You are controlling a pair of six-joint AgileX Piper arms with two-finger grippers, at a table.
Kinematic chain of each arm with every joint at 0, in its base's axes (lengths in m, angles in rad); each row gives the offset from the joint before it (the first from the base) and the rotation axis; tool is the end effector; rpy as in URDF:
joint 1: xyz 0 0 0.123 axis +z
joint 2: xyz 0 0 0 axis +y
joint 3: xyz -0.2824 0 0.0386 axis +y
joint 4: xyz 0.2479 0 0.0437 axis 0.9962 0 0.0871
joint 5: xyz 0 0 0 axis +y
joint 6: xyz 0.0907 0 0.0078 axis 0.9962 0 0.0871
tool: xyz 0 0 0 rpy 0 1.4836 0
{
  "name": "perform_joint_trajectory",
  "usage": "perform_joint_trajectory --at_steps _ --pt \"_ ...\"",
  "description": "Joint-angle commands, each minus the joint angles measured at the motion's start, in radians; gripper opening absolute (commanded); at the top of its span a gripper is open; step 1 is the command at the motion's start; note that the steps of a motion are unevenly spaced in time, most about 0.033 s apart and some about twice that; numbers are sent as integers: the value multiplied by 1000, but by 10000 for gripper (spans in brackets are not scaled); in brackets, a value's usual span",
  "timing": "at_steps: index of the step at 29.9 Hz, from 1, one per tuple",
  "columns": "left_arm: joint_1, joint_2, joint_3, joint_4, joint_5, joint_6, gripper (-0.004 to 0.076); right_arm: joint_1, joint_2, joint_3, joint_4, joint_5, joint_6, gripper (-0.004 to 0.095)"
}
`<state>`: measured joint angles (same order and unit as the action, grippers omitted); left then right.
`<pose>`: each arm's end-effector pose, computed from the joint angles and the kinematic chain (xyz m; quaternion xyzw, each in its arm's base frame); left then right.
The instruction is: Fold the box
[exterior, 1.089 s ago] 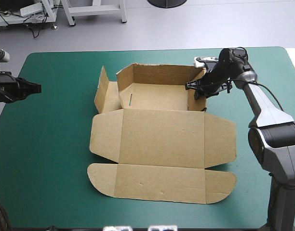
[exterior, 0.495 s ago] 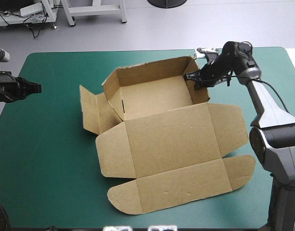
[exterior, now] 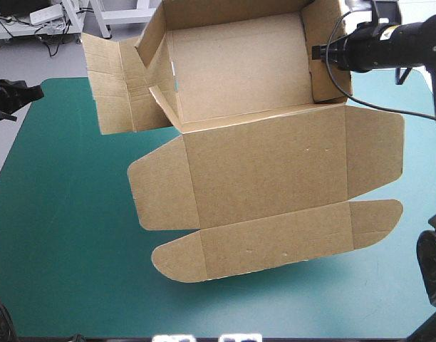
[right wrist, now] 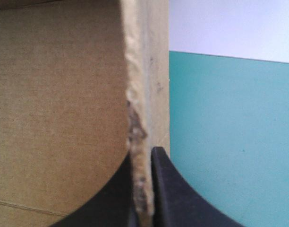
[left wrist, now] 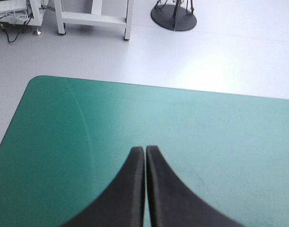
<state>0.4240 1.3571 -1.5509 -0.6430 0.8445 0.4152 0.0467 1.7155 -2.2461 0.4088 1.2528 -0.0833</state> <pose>0.2773 0.0803 0.4621 -0.0734 0.8306 -0.0949 0.5437 0.3377 0.0502 0.5117 -0.0870 0.8701 0.1926 0.4452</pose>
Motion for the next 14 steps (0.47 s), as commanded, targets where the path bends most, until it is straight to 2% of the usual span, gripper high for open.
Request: perform_joint_trajectory --at_steps 1,5,9,14 --pt "2 -3 -24 -104 -64 -16 -1 -25 -122 -30 78 6 0 -14" --pt "2 45 -24 -221 -2 -6 -1 -25 -201 -30 82 6 -6 -14" --pt "2 88 -24 -430 79 92 -1 -25 -266 -28 82 6 -11 -14" --pt "2 133 -24 -784 266 259 -1 -25 -306 -28 60 6 -11 -14"
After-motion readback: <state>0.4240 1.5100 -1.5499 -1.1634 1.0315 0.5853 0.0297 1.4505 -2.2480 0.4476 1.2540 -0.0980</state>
